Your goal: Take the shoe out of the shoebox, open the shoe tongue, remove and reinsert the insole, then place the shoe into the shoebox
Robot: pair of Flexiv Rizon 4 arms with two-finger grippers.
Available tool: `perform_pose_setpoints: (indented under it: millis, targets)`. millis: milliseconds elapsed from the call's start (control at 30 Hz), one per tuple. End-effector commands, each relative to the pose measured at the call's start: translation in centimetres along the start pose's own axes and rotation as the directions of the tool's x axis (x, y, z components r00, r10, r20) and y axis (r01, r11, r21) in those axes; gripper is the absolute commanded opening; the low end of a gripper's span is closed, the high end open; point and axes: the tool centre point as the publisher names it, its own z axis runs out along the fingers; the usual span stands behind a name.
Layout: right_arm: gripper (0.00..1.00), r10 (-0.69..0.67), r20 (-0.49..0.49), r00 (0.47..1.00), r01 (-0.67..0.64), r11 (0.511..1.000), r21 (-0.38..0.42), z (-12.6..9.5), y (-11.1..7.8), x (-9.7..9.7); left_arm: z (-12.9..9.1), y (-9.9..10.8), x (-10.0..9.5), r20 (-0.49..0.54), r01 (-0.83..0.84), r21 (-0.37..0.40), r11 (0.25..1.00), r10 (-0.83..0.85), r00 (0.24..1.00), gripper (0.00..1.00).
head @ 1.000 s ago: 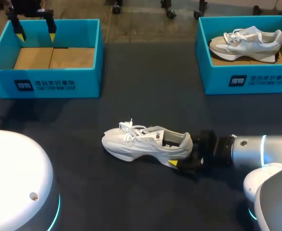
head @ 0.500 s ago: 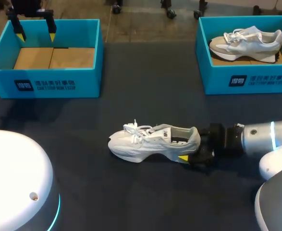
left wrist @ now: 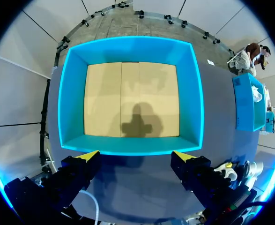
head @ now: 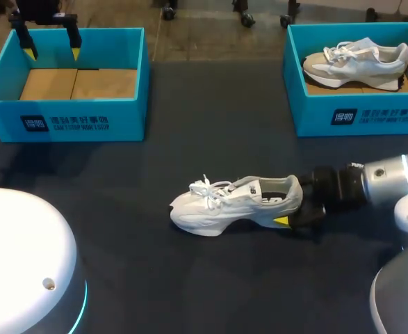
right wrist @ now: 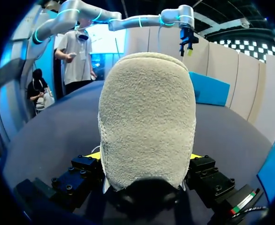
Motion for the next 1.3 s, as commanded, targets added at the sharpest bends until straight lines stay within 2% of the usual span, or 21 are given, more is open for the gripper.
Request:
perform_pose_setpoints:
  millis: [33, 267, 1000, 1033, 1067, 1133, 1167, 1267, 1300]
  targets:
    - [0.00, 0.001, -0.037, 0.999, -0.001, 1.000, -0.001, 0.1, -0.2, -0.7, 0.0, 0.0, 0.0, 0.000, 0.000, 0.000, 1.000, 0.000, 1.000, 1.00]
    - [0.00, 0.006, -0.038, 0.999, -0.006, 1.000, -0.017, 0.7, -0.3, -0.5, 0.0, 0.0, 0.0, 0.000, 0.000, 0.000, 1.000, 0.000, 1.000, 1.00]
    - [0.00, 0.010, -0.039, 0.999, -0.010, 1.000, -0.009, 0.7, -0.3, -0.5, 0.0, 0.0, 0.0, 0.000, 0.000, 0.000, 1.000, 0.000, 1.000, 1.00]
    - [0.00, 0.010, -0.039, 0.999, -0.010, 1.000, -0.009, 0.7, -0.3, -0.5, -0.4, 0.2, 0.5, -0.014, 0.006, 0.030, 1.000, -0.006, 1.000, 1.00]
    - [0.00, 0.010, -0.039, 0.999, -0.010, 1.000, -0.009, 0.7, -0.3, -0.5, -0.9, 0.4, 1.0, -0.008, 0.042, 0.001, 0.999, -0.042, 0.999, 1.00]
    - [0.00, 0.010, -0.039, 0.999, -0.010, 1.000, -0.009, 0.7, -0.3, -0.5, -1.7, 0.8, 1.9, -0.022, 0.093, -0.008, 0.996, -0.093, 0.995, 1.00]
    - [0.00, 0.010, -0.039, 0.999, -0.010, 1.000, -0.009, 0.7, -0.3, -0.5, -2.0, 1.1, 2.4, -0.009, 0.102, 0.035, 0.994, -0.102, 0.995, 1.00]
    - [0.00, 0.010, -0.039, 0.999, -0.010, 1.000, -0.009, 0.7, -0.3, -0.5, -2.5, 2.1, 4.0, 0.022, 0.156, 0.070, 0.985, -0.158, 0.987, 1.00]
    - [0.00, 0.010, -0.039, 0.999, -0.010, 1.000, -0.009, 0.7, -0.3, -0.5, -2.6, 2.4, 4.5, -0.002, 0.159, 0.045, 0.986, -0.159, 0.987, 1.00]
